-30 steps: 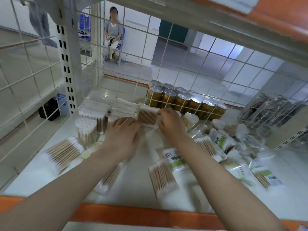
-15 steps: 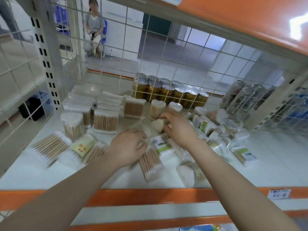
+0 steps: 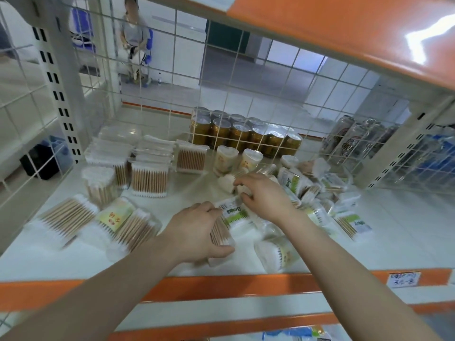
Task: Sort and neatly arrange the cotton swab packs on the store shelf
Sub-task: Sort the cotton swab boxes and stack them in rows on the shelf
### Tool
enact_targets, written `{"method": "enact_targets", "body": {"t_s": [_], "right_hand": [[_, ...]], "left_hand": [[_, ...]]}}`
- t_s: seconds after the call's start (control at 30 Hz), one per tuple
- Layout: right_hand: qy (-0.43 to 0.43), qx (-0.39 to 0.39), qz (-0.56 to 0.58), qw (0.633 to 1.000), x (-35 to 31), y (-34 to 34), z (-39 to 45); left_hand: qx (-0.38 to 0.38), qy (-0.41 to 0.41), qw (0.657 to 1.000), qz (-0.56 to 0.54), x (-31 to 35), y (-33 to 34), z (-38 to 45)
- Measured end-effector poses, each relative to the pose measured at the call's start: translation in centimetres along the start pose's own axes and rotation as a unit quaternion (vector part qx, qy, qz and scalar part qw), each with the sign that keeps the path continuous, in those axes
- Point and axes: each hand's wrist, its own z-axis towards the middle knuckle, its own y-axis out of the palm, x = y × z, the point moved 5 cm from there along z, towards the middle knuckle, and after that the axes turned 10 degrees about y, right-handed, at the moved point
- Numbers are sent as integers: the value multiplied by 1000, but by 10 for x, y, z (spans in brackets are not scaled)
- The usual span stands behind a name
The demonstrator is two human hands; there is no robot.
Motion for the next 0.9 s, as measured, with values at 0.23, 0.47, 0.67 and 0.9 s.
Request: {"method": "enact_targets", "body": {"t_s": [0.23,0.47,0.67,0.9], "right_hand": [[-36,-108,-39,993,-16,19,-2],[-58,-214,-80,972,-25,35,-5],[-60,-247,-120,960,-25,42,-1],[-45,-245,-102,963,-26,45,6]], "left_hand": [[-4,-36,999,24,-16,-8,-10],[11,-30,997,69,-32,-16,-23],[27,-13,998,63,-36,-19,-25],[29,-20,998,45,-43,-19,-28]]}}
